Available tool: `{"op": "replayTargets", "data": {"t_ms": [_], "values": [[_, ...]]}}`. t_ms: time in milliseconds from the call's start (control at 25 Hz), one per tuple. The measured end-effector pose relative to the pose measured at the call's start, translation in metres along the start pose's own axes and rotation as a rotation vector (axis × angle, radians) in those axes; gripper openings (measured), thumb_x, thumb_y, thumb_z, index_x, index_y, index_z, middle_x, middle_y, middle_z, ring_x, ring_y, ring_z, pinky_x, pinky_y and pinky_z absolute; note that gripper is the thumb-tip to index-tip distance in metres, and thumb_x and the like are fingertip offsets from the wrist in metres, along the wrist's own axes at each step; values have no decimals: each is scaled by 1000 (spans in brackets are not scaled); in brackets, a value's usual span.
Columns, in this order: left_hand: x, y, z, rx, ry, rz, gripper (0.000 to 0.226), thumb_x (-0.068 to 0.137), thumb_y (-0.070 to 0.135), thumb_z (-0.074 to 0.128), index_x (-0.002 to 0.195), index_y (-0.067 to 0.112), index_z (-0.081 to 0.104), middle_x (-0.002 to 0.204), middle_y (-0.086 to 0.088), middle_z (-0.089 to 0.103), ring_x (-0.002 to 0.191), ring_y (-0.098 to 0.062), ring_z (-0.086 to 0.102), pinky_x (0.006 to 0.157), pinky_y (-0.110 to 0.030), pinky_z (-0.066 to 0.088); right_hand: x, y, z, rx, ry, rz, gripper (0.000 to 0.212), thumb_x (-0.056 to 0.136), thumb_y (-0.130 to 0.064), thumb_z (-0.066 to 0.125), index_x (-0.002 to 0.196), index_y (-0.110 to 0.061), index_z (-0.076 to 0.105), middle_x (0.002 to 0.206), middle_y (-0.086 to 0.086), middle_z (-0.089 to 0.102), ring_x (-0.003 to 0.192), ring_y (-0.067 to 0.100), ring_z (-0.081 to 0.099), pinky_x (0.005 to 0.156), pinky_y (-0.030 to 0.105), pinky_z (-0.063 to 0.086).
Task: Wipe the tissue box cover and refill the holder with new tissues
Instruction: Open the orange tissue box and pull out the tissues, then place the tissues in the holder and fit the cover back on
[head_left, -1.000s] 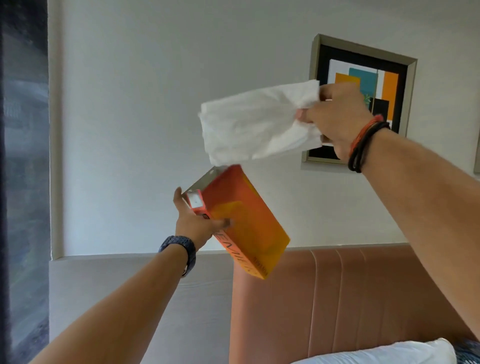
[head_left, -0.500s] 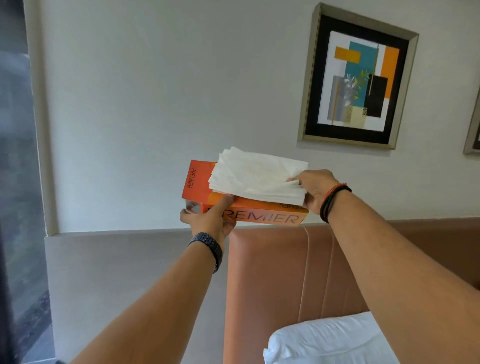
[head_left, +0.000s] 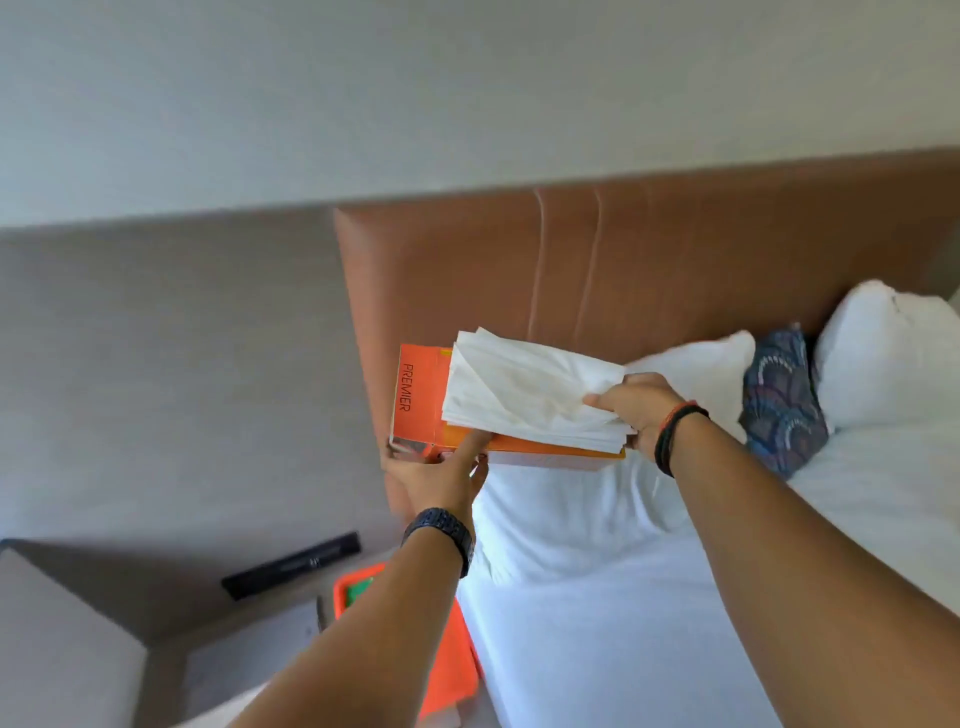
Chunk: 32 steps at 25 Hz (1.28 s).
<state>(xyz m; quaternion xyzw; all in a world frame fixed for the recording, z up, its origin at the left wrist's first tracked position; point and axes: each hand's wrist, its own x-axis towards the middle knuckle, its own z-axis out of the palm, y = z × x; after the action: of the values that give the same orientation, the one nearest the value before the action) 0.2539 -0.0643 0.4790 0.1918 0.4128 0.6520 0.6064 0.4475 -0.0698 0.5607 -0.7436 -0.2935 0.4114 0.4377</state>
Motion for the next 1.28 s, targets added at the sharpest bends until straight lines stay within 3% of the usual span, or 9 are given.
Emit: {"op": "replayTargets", "data": {"t_ms": [120,400,560,680,800,920,1080,1200,1280], "values": [[0,-108,-41,56,88,-133,104,44,-5,84,123,40,33,91,-14,54,72,-27,56,67,-44,58,35,118,-9,-15,48,116,14,82,-6,72,94,-13,70,84,5,70,68,19,65,52,26,49],[-48,-294,-124,252,210,-466,110,45,7,85,123,55,26,104,-18,56,54,-16,62,58,-29,54,63,336,-46,-37,126,386,16,83,-6,70,85,-22,67,94,6,69,82,25,63,75,40,52],[-51,-322,-134,414,201,-535,80,44,20,85,109,45,45,107,-10,62,83,-24,68,71,-41,57,68,379,-54,-25,147,475,12,84,-8,70,84,-18,66,96,9,68,85,27,62,76,41,52],[-38,-327,-139,618,217,-567,64,46,37,87,100,46,54,108,3,63,92,-24,66,83,-44,52,74,393,-52,-3,165,478,9,86,-7,68,89,-14,63,100,11,66,88,30,61,75,40,49],[-25,-326,-149,726,171,-684,94,46,51,88,129,22,52,106,-2,68,95,-24,65,89,-42,50,78,395,-47,29,169,453,17,87,-6,67,100,-13,62,99,9,65,84,25,60,76,38,48],[-17,-308,-150,755,202,-726,117,32,70,81,131,20,45,109,-7,64,98,-24,60,86,-38,47,81,385,-46,47,133,398,20,87,-3,66,101,-17,62,97,5,67,82,21,62,75,39,53],[17,-257,-145,890,274,-406,67,59,71,70,100,18,64,102,-2,64,87,-20,57,73,-29,40,87,319,-35,-8,-41,220,25,87,-5,66,95,-29,65,99,-1,70,87,20,68,61,32,56],[50,-213,-138,750,184,-354,54,54,73,67,71,22,65,80,1,64,76,-21,58,70,-31,44,95,250,-4,-94,-216,63,29,87,-5,66,96,-33,66,99,-4,72,86,14,70,59,30,58],[75,-178,-147,553,103,-461,65,52,79,64,87,24,67,98,1,68,87,-16,62,77,-33,48,100,209,32,-136,-336,-2,28,87,-5,67,102,-28,67,101,-2,73,87,16,70,63,33,58]]}}
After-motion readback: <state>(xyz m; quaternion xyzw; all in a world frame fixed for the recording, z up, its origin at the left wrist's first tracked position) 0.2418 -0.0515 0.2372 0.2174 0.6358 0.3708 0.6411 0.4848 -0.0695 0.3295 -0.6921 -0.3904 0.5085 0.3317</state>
